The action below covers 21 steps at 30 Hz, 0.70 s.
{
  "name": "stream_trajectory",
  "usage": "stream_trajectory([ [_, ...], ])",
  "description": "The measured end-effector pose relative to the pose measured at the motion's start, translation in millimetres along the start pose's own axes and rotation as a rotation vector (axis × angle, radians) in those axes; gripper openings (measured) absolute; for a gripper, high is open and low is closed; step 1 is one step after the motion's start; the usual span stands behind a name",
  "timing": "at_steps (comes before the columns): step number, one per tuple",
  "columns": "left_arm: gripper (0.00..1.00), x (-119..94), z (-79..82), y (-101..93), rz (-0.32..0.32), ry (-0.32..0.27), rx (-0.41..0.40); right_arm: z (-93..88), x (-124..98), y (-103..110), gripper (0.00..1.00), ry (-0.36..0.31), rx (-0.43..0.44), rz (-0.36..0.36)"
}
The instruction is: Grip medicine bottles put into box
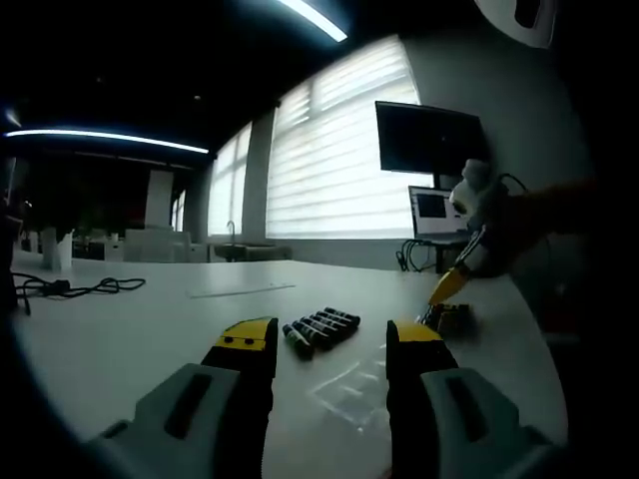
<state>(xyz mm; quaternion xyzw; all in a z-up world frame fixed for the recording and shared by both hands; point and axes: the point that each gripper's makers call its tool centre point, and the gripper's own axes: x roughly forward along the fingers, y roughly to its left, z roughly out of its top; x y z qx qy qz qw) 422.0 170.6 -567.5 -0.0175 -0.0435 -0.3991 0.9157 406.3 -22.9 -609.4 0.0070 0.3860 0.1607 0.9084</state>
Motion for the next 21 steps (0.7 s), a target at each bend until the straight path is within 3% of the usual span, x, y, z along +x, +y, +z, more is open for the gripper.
stream_trajectory([
  [21, 0.36, 0, -0.2, 0.8, 0.005, 0.001, 0.001, 30.3, 19, -1, 0.07, -0.069, -0.021, 0.008],
])
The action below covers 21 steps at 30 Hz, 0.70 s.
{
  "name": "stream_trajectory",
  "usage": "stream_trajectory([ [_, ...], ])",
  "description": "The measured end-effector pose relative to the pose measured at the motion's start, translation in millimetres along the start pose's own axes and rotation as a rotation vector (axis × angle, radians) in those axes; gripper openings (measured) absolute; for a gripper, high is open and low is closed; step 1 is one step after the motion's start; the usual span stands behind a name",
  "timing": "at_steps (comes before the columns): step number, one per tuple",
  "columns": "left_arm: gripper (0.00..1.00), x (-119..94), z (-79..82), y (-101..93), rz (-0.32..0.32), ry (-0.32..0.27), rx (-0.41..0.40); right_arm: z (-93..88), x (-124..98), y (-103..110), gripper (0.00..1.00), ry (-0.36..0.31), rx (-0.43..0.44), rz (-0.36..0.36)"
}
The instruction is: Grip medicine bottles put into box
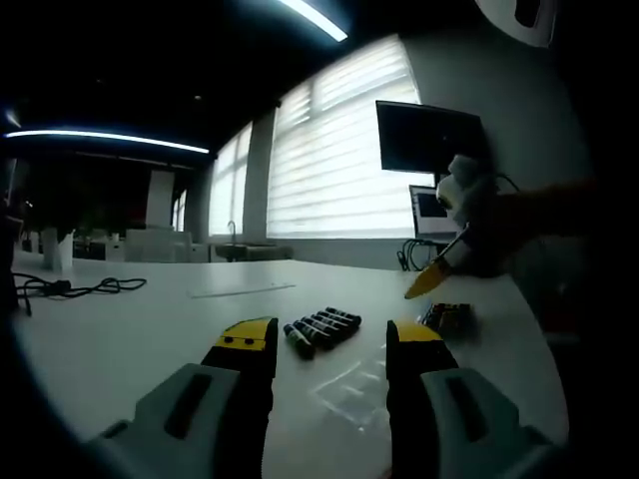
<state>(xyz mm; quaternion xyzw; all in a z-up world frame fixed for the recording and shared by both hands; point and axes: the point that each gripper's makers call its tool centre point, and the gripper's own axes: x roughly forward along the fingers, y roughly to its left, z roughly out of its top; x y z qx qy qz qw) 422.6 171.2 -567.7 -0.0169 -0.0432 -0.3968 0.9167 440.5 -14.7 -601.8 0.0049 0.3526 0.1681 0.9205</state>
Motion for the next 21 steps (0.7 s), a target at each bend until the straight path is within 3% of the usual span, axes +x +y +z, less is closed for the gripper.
stream_trajectory([
  [6, 0.36, 0, 0.3, 0.2, 0.000, -0.001, -0.002, 1.6, 2, -2, 0.08, 0.005, -0.014, 0.001],
  [14, 0.36, 0, 0.4, -0.4, -0.003, -0.001, 0.001, 18.6, 14, -9, 0.09, 0.011, -0.062, 0.006],
  [21, 0.36, 0, 0.8, 1.2, 0.003, -0.003, -0.004, 21.7, 26, -8, 0.09, 0.029, -0.045, 0.032],
])
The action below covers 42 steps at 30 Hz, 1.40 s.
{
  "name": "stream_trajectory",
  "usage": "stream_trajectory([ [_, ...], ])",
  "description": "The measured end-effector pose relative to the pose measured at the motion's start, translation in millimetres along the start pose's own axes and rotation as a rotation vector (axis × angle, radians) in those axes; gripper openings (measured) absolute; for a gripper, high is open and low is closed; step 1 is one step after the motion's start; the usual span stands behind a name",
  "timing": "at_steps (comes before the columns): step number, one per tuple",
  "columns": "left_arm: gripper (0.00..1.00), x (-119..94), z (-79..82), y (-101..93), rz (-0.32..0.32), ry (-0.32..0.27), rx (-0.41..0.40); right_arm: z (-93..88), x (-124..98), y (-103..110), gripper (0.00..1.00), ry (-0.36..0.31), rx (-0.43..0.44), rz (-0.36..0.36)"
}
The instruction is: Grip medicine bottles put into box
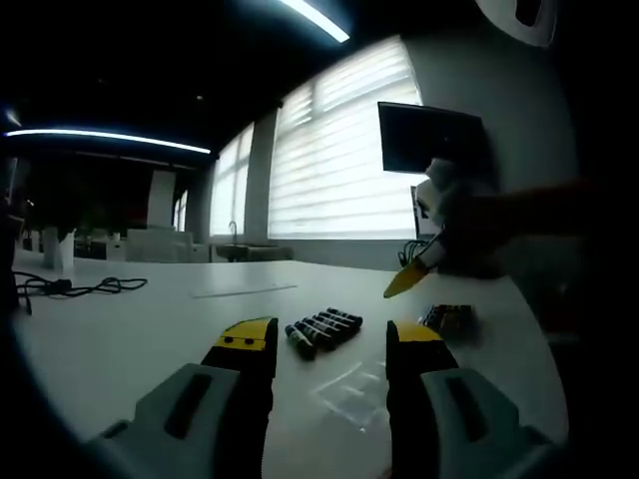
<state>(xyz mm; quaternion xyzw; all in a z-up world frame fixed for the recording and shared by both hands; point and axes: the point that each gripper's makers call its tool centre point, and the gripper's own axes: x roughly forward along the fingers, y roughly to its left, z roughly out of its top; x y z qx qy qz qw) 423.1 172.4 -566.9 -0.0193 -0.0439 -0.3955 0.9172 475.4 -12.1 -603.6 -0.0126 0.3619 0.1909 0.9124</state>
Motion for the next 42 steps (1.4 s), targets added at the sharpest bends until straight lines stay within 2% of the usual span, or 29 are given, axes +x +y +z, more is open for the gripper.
stream_trajectory([
  [9, 0.36, 0, 0.0, -1.6, -0.009, -0.001, -0.002, 5.6, 14, 0, 0.08, 0.053, 0.018, 0.043],
  [16, 0.36, 0, 0.1, -1.1, -0.008, -0.002, -0.002, 11.9, 19, -4, 0.08, 0.061, 0.011, 0.044],
  [27, 0.36, 0, 0.8, -2.1, -0.017, -0.008, -0.003, 8.8, 41, -5, 0.09, 0.179, 0.181, 0.112],
  [30, 0.36, 0, 1.7, -1.9, -0.016, -0.012, -0.005, 11.7, 44, -5, 0.09, 0.198, 0.184, 0.117],
  [33, 0.36, 0, 1.9, -2.6, -0.019, -0.011, -0.007, 10.8, 47, 0, 0.09, 0.251, 0.255, 0.147],
  [36, 0.36, -1, 2.6, -3.4, -0.022, -0.014, -0.006, 12.7, 50, -8, 0.09, 0.276, 0.209, 0.112],
  [42, 0.36, -1, 5.3, -2.6, -0.020, -0.025, -0.011, 16.7, 60, -17, 0.09, 0.337, 0.194, 0.085],
])
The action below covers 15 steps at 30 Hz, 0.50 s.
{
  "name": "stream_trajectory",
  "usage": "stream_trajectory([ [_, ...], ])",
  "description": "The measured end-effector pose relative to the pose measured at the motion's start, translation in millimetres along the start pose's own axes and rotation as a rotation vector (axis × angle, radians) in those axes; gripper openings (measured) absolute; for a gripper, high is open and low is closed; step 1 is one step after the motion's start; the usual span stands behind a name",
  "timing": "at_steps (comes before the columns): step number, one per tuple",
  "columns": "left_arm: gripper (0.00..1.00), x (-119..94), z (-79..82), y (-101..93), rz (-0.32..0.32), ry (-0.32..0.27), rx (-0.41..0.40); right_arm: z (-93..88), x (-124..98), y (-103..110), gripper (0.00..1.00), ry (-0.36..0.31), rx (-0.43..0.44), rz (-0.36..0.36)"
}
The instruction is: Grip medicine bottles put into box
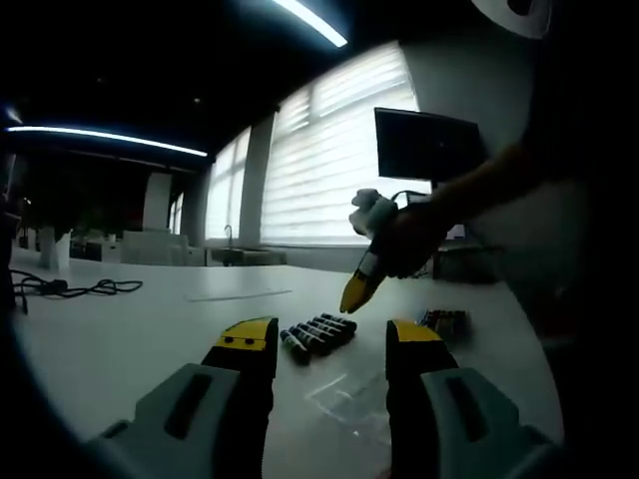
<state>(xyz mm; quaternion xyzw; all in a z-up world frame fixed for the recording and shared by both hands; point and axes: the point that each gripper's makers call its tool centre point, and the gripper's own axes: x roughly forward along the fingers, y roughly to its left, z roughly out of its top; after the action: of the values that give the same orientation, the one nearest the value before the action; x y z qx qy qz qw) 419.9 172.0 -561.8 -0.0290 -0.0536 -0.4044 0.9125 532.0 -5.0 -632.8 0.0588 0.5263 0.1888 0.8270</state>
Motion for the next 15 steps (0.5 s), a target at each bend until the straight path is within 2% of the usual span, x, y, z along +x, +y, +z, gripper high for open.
stream_trajectory([
  [3, 0.36, 0, 0.5, -0.1, 0.000, -0.002, 0.000, 0.1, 4, 5, 0.08, 0.029, 0.039, 0.019],
  [7, 0.36, 0, 1.4, 0.2, -0.001, -0.007, -0.008, -2.4, 9, 4, 0.09, 0.067, -0.012, -0.016],
  [11, 0.36, -1, 2.4, -0.7, -0.006, -0.013, -0.009, 3.0, 12, -2, 0.09, 0.080, 0.005, -0.029],
  [15, 0.36, -2, 4.0, 0.5, -0.002, -0.021, -0.013, 8.7, 19, -18, 0.08, 0.111, 0.008, -0.051],
])
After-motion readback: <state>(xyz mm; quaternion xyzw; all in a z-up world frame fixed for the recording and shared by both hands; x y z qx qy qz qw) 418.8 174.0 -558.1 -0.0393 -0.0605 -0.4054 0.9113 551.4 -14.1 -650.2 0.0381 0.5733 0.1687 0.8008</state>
